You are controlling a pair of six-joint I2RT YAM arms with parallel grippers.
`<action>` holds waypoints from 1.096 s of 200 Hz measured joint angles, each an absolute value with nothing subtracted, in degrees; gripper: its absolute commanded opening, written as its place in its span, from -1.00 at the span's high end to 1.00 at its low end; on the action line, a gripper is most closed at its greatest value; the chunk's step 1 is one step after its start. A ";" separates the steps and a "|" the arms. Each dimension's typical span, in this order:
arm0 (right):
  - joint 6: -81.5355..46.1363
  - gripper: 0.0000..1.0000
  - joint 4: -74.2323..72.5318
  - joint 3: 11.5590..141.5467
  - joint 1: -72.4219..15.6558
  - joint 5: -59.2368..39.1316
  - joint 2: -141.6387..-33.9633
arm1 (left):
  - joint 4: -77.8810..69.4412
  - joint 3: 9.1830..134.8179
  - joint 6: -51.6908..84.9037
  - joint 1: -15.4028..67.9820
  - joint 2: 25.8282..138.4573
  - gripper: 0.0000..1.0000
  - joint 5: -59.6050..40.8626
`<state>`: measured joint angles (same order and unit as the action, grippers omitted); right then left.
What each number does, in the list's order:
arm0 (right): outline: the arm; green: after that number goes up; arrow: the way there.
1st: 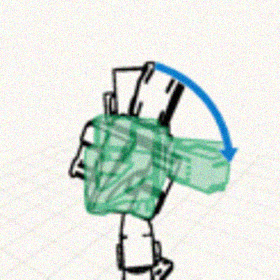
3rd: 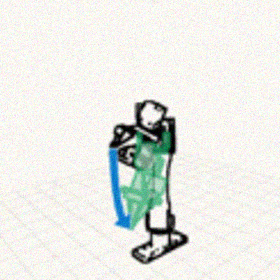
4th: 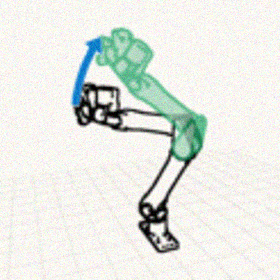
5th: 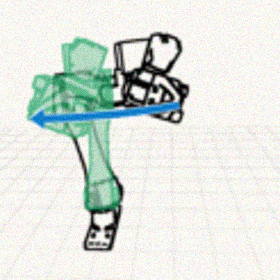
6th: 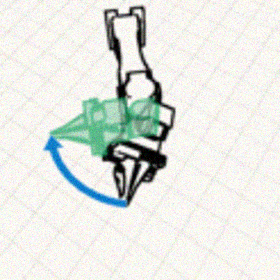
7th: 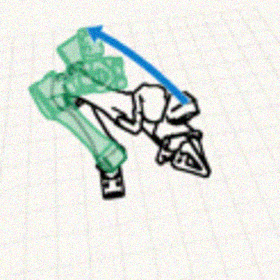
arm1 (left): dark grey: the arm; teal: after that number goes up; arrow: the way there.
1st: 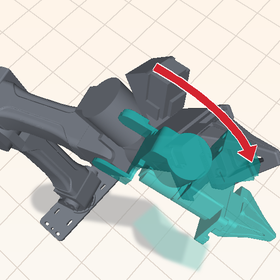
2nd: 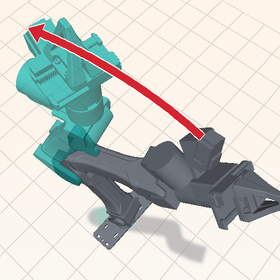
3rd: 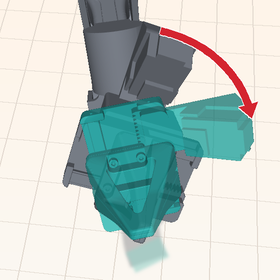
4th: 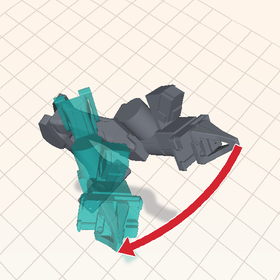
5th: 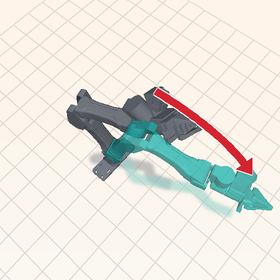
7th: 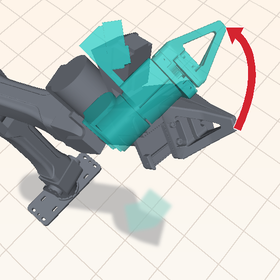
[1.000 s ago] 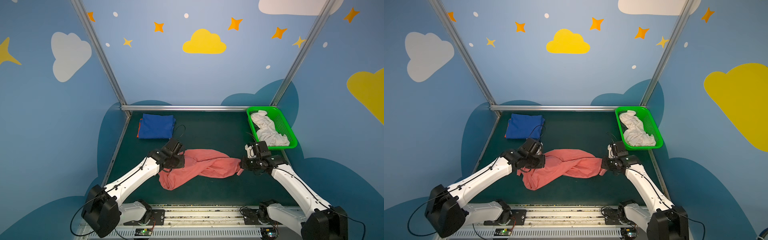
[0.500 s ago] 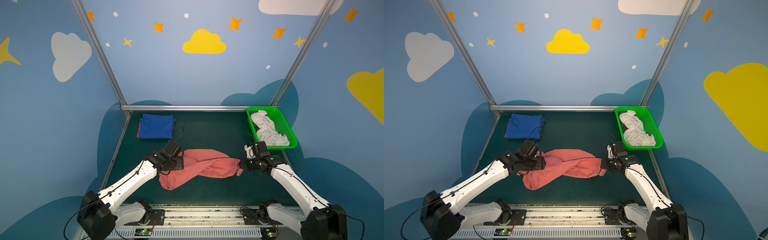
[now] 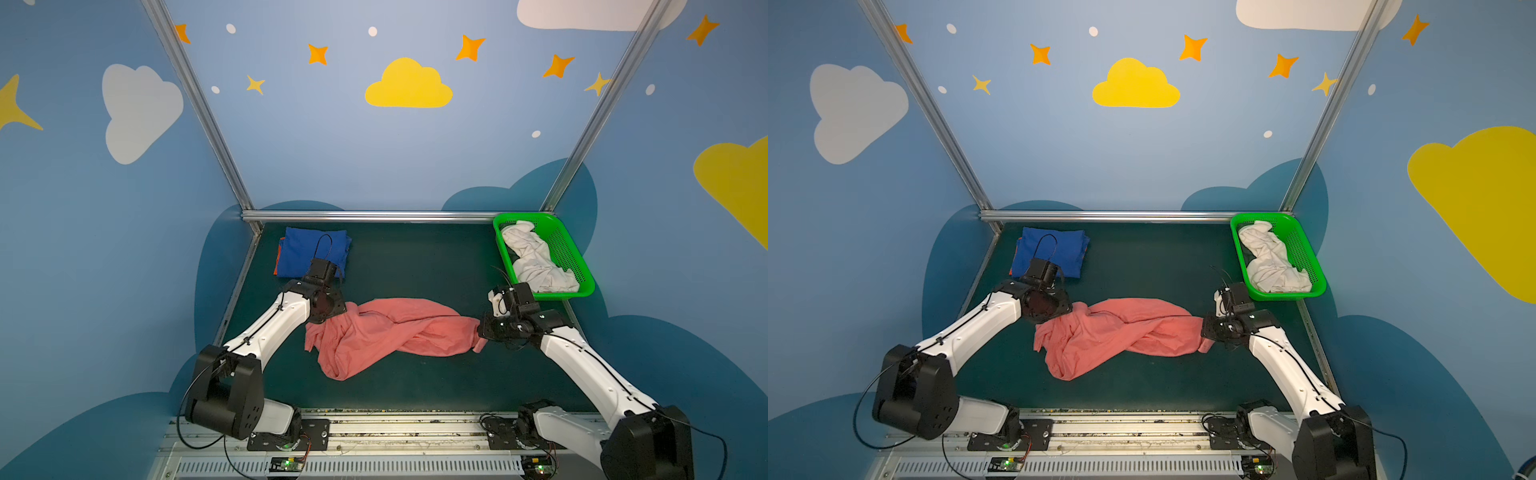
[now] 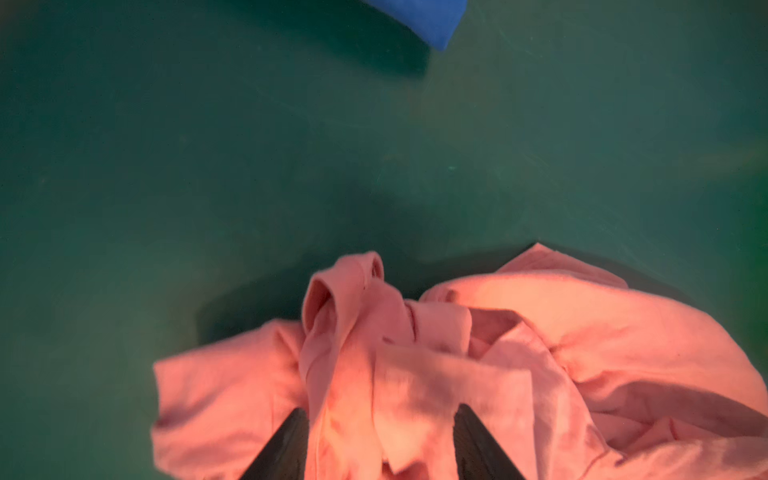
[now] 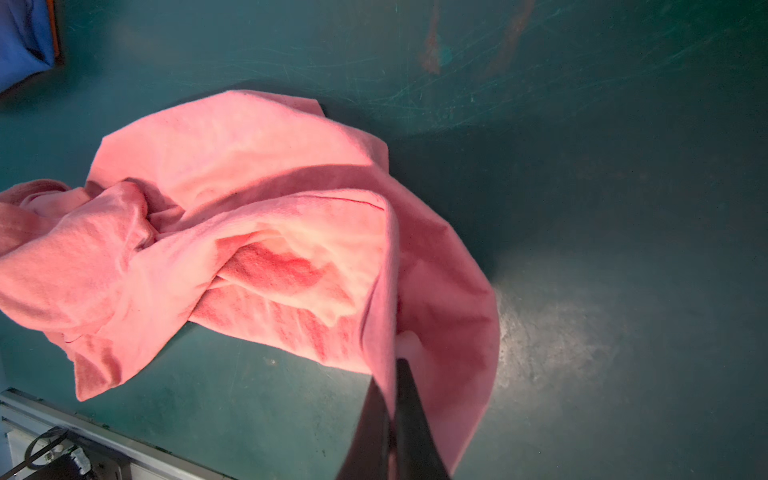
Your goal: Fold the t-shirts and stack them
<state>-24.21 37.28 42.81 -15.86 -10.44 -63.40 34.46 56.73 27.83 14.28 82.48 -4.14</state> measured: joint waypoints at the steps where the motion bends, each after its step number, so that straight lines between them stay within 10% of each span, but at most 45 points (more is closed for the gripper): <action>1: -24.21 1.00 37.28 42.81 -15.86 -10.44 -63.40 | 34.30 56.73 27.81 14.17 82.56 -0.05 -4.32; 219: -24.27 1.00 37.54 42.85 -15.86 -10.28 -64.99 | 20.43 50.24 28.71 10.48 85.14 0.09 -15.00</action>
<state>-24.27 37.54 42.85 -15.86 -10.28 -64.99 20.43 50.24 28.71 10.48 85.14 -15.00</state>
